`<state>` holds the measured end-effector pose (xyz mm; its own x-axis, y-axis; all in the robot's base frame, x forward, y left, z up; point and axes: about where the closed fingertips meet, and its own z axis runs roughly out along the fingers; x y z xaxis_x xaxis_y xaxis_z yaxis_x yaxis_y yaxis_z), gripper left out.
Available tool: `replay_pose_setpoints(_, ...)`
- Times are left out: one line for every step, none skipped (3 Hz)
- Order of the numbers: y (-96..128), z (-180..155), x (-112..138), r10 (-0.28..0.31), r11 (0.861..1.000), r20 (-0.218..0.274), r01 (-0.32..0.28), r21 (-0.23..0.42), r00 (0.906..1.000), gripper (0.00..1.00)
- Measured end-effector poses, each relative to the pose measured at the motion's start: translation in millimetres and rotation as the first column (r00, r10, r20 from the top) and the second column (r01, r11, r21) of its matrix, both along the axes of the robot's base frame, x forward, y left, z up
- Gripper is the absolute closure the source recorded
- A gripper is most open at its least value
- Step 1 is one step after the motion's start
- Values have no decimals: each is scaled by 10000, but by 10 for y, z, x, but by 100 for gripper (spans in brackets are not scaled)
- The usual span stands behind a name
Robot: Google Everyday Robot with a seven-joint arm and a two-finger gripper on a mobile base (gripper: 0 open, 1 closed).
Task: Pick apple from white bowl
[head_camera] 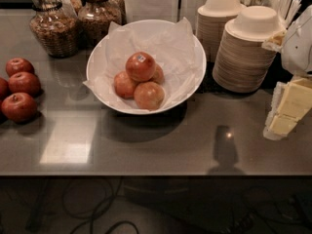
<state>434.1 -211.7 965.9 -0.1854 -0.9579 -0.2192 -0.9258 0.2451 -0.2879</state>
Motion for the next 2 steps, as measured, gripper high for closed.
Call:
replay_pose_setpoints(0,0,0,0,10000,0,0,0,10000,0)
replay_pose_setpoints(95,36,35,133,9998,260,-138,166,9996,0)
